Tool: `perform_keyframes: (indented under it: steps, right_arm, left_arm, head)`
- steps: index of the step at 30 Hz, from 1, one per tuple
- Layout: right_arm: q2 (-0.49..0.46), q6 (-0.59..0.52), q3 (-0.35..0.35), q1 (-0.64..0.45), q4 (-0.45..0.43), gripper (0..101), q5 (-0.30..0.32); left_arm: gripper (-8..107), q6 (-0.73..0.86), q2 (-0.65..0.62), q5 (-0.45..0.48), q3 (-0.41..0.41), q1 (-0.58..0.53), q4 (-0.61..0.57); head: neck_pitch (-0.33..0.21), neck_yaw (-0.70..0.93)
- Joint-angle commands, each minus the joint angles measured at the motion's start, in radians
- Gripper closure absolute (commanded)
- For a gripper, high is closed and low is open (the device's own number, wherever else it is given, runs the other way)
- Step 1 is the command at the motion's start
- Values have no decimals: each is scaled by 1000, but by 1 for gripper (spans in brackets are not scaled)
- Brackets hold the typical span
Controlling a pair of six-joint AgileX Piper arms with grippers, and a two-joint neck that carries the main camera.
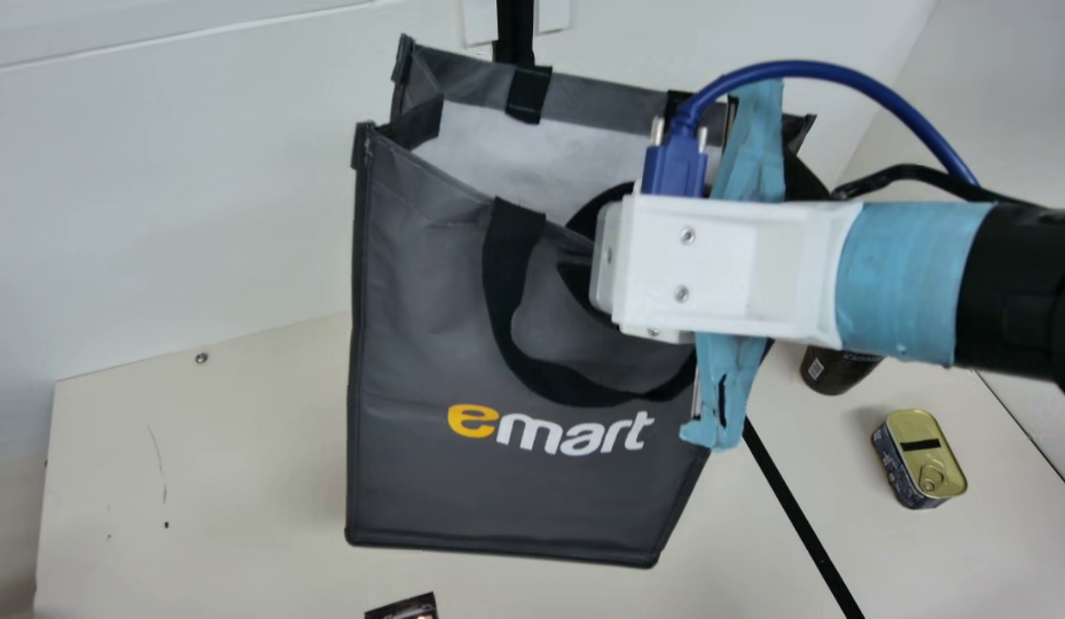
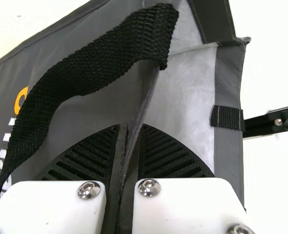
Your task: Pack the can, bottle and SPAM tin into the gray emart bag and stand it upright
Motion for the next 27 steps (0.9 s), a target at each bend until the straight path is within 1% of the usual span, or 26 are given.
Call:
perform_keyframes:
  steps: [1,14,27]
  right_arm:
    - [-7,5,20,7,-7,101,1]
    - [-64,60,145,77,-45,101,1]
    - [-106,141,235,149,-73,101,1]
  left_arm:
    - [9,0,0,0,0,0,0]
    - [9,0,0,0,0,0,0]
    - [9,0,0,0,0,0,0]
  head:
    - [-23,-2]
    - [-23,-2]
    - [-23,-2]
